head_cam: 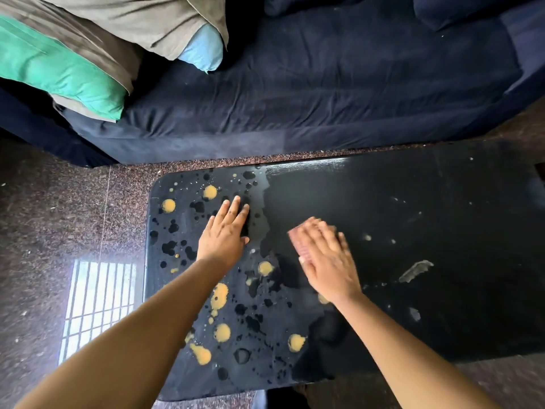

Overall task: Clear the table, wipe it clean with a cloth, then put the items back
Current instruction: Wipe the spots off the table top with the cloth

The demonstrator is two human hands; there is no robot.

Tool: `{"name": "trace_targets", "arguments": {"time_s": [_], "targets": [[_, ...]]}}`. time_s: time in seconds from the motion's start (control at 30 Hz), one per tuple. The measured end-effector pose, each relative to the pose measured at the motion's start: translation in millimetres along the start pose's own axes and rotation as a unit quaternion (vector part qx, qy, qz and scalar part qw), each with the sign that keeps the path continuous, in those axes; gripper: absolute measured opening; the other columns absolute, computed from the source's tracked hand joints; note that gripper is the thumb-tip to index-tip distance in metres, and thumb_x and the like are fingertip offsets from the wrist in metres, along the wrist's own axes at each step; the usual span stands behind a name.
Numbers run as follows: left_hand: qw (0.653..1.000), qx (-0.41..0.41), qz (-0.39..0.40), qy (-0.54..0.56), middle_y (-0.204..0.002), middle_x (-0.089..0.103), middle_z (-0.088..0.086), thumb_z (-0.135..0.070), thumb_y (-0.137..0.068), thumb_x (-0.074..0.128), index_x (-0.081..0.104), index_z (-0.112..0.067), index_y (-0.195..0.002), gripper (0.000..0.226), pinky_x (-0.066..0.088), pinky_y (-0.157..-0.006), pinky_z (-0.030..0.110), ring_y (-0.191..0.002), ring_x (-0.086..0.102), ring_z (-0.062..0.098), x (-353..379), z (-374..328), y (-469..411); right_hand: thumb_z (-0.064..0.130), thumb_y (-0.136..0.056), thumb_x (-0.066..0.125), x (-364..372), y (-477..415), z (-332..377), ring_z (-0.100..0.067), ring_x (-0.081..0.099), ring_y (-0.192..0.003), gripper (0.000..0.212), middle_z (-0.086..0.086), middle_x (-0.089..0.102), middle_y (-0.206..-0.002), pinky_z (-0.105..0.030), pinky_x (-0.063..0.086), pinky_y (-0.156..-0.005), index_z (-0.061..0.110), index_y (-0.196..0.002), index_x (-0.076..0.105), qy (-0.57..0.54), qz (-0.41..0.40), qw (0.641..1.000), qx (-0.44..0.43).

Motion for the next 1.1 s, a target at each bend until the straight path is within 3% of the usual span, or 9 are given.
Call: {"name": "trace_targets", "arguments": {"time_s": [0.07, 0.13, 0.3, 0.37, 0.53, 0.7, 0.83, 0.9, 1.1], "targets": [[1.0, 0.015, -0.014, 0.016, -0.158, -0.015, -0.007, -0.033, -0.098, 0.046, 0.002, -0.025, -0.152, 0.071, 0.004, -0.12, 0.035, -0.146, -0.015, 0.013, 9, -2, 24, 0.042, -0.091, 0.03, -3, 1, -1, -0.025, 0.025, -0.141, 0.059, 0.0, 0.035, -0.151, -0.052, 0.03, -0.111, 0.019, -0.145, 0.037, -0.032, -0.012, 0.991, 0.131], [0.999, 0.004, 0.015, 0.032, -0.158, -0.015, -0.007, -0.045, -0.094, 0.048, 0.0, -0.024, -0.152, 0.078, 0.003, -0.12, 0.034, -0.145, -0.015, 0.012, 19, -2, 47, 0.042, -0.09, 0.03, -1, 1, 21, -0.028, 0.023, -0.142, 0.06, -0.003, 0.036, -0.151, -0.05, 0.025, -0.113, 0.016, -0.144, 0.038, -0.052, -0.028, 0.983, 0.175], [0.997, -0.009, 0.078, -0.019, -0.156, -0.023, -0.003, -0.067, -0.074, 0.061, -0.015, -0.023, -0.15, 0.116, 0.002, -0.12, 0.036, -0.145, -0.02, 0.016, 35, -4, 76, 0.042, -0.091, 0.034, 4, 13, 41, -0.021, 0.02, -0.144, 0.06, 0.003, 0.026, -0.155, -0.048, 0.028, -0.113, 0.023, -0.148, 0.029, -0.043, -0.003, 0.999, -0.03], [0.995, -0.015, 0.092, -0.023, -0.156, -0.026, -0.001, -0.066, -0.07, 0.066, -0.018, -0.024, -0.149, 0.122, 0.002, -0.12, 0.037, -0.145, -0.02, 0.018, 39, -8, 77, 0.043, -0.091, 0.033, 6, 20, 25, -0.018, 0.018, -0.145, 0.06, 0.007, 0.023, -0.156, -0.048, 0.027, -0.113, 0.025, -0.148, 0.029, -0.024, 0.005, 0.999, -0.042], [0.994, -0.017, 0.095, -0.043, -0.155, -0.028, 0.0, -0.065, -0.068, 0.069, -0.022, -0.024, -0.148, 0.128, 0.005, -0.12, 0.038, -0.144, -0.02, 0.02, 43, -12, 78, 0.042, -0.091, 0.031, 5, 30, 49, -0.026, 0.021, -0.143, 0.059, -0.003, 0.034, -0.152, -0.047, 0.02, -0.115, 0.018, -0.145, 0.036, -0.083, -0.034, 0.978, 0.188], [0.992, -0.012, 0.104, -0.07, -0.155, -0.027, 0.005, -0.065, -0.069, 0.068, -0.021, -0.019, -0.148, 0.127, 0.004, -0.12, 0.037, -0.145, -0.019, 0.023, 41, -16, 75, 0.042, -0.093, 0.033, 10, 38, 45, -0.019, 0.016, -0.145, 0.059, 0.003, 0.024, -0.156, -0.047, 0.025, -0.114, 0.023, -0.149, 0.027, -0.019, 0.001, 0.998, -0.052], [0.991, -0.021, 0.113, -0.067, -0.156, -0.025, 0.007, -0.061, -0.07, 0.07, -0.022, -0.016, -0.148, 0.128, 0.006, -0.119, 0.037, -0.145, -0.019, 0.025, 42, -21, 77, 0.038, -0.091, 0.032, 7, 40, 25, -0.026, 0.022, -0.142, 0.058, -0.003, 0.034, -0.152, -0.049, 0.026, -0.113, 0.017, -0.145, 0.035, -0.057, -0.025, 0.981, 0.185], [0.99, -0.022, 0.118, -0.068, -0.156, -0.024, 0.009, -0.059, -0.071, 0.071, -0.022, -0.014, -0.148, 0.128, 0.008, -0.119, 0.038, -0.145, -0.018, 0.027, 41, -23, 75, 0.039, -0.091, 0.032, 7, 37, 46, -0.029, 0.021, -0.142, 0.059, -0.006, 0.034, -0.152, -0.048, 0.024, -0.114, 0.014, -0.145, 0.035, -0.076, -0.042, 0.966, 0.242], [0.989, -0.024, 0.133, -0.067, -0.156, -0.023, 0.013, -0.054, -0.07, 0.075, -0.019, -0.011, -0.148, 0.129, 0.011, -0.119, 0.041, -0.144, -0.018, 0.031, 40, -25, 72, 0.042, -0.093, 0.034, 12, 53, 43, -0.02, 0.021, -0.144, 0.058, 0.003, 0.026, -0.155, -0.048, 0.03, -0.112, 0.022, -0.148, 0.029, -0.02, -0.005, 0.999, -0.041]]}}
Point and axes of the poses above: each hand's wrist, its own y-axis away from the middle knuckle, its own x-axis out of the palm, z = x × y, the point moved 1 cm from there along -y, towards the middle knuckle
